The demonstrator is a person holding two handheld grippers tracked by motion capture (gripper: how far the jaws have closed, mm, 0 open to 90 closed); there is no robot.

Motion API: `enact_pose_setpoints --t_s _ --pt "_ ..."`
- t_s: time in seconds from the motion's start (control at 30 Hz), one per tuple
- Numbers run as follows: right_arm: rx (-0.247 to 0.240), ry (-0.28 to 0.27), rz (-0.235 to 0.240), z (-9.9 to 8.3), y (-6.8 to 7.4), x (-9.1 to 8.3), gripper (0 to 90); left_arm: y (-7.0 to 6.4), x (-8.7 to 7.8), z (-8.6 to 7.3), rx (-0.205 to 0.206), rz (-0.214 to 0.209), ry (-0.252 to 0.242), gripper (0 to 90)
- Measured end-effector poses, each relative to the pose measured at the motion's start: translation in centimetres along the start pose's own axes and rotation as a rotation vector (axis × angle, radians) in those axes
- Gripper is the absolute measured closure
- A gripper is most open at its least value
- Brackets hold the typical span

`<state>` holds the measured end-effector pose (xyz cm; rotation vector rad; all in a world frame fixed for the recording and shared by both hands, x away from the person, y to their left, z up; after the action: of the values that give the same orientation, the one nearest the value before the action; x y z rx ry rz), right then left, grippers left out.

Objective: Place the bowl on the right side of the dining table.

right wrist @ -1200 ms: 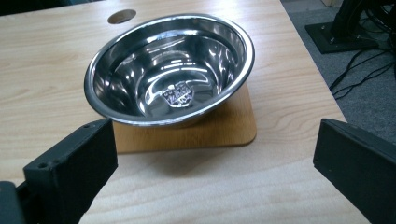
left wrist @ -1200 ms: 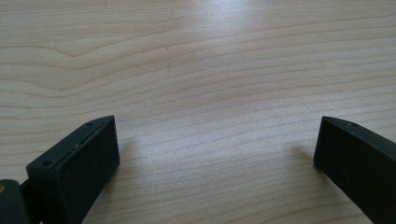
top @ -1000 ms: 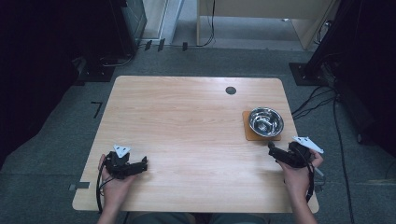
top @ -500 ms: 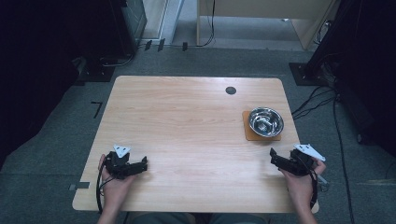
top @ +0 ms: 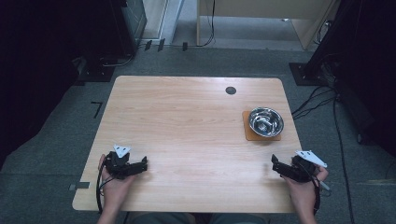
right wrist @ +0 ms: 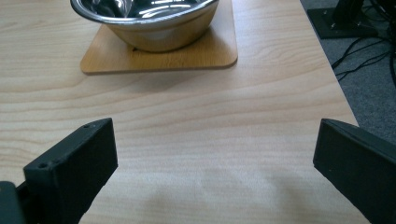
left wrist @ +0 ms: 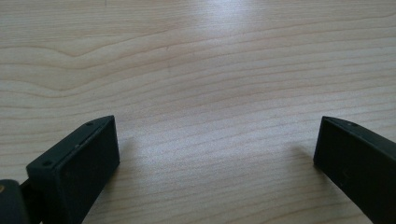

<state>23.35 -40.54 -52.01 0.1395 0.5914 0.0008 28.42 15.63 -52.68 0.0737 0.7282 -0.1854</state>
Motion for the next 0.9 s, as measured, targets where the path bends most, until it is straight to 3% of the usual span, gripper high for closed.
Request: enact_pose_setpoints --t_s 0.9 --pt "-0.041 0.080 -0.021 -2.0 -1.5 -1.4 0.0 0.0 0.0 0.0 0.000 0.000 0.000 0.0"
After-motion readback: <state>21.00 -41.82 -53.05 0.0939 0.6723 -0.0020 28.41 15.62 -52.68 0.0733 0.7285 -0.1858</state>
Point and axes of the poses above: each handheld gripper's, and its own axes: x roughly forward along the jaws, z roughly out of its top, y roughly to its left, the point moved 1 cm from there along x, roughly forward along the jaws, and after that the axes turned 3 degrees about -y, right-handed, at the moved point
